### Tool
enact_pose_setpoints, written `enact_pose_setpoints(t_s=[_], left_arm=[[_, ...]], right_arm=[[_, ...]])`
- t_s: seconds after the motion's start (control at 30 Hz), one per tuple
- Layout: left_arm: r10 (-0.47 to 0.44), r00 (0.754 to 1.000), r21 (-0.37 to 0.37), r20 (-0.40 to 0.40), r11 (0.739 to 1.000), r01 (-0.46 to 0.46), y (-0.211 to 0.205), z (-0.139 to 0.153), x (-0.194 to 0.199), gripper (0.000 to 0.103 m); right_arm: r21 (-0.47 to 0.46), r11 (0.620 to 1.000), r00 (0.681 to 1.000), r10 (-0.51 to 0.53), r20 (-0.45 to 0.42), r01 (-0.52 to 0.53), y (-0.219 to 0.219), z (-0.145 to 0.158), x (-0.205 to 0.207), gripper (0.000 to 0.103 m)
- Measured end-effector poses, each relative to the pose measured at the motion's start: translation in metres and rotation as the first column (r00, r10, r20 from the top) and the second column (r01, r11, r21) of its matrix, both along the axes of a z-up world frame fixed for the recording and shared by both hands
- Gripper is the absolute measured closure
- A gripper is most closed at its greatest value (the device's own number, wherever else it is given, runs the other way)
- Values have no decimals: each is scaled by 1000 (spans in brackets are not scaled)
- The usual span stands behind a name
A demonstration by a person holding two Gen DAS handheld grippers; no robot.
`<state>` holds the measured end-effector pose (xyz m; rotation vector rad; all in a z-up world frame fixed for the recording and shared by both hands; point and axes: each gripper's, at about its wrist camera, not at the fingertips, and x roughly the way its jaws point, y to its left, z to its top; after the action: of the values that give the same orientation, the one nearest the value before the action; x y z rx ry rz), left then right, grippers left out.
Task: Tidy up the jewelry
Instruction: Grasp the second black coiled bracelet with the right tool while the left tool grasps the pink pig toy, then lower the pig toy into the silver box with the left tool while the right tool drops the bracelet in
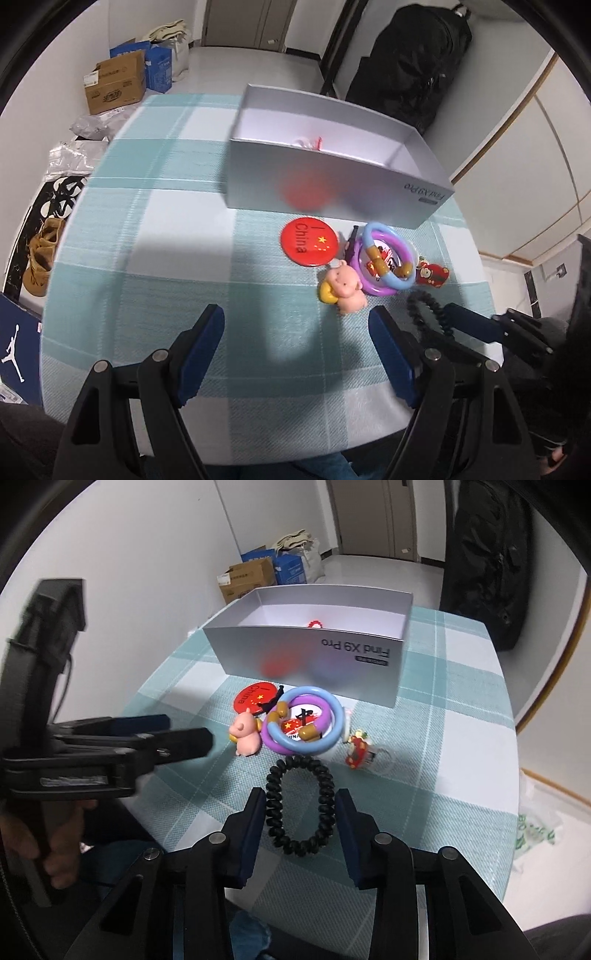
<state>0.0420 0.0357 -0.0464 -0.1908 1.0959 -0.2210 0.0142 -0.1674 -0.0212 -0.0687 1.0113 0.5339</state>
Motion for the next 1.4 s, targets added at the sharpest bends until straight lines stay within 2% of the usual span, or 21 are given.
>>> enact_pose_setpoints(t_s=[0.33,0.4,0.53,0.6,0.7,1.17,1.4], left_arm=[[-34,999,42,20,999,33,-19,-7,8,27],[-44,999,32,29,999,43,-18,-6,7,41],[-46,998,21,38,999,46,-17,-6,8,54],[-53,998,-1,36,999,53,-16,-6,8,68],[-68,997,-15,35,998,69,-21,-7,12,79],[-87,996,-40,28,995,88,-21,-2,7,81],[-81,996,-96,44,992,85,-12,8,2,81]], right_arm=[[76,996,999,-49,6,48,-26,11,-4,67],[92,994,998,-56,7,55,-31,12,-5,67],[109,992,998,-59,12,58,-35,15,-4,67],[113,992,998,-59,11,57,-35,16,-4,67],[117,991,998,-59,14,57,-36,15,-5,67],[118,992,998,-54,39,49,-34,19,-7,67],[174,984,997,-53,64,42,-36,27,-4,67]])
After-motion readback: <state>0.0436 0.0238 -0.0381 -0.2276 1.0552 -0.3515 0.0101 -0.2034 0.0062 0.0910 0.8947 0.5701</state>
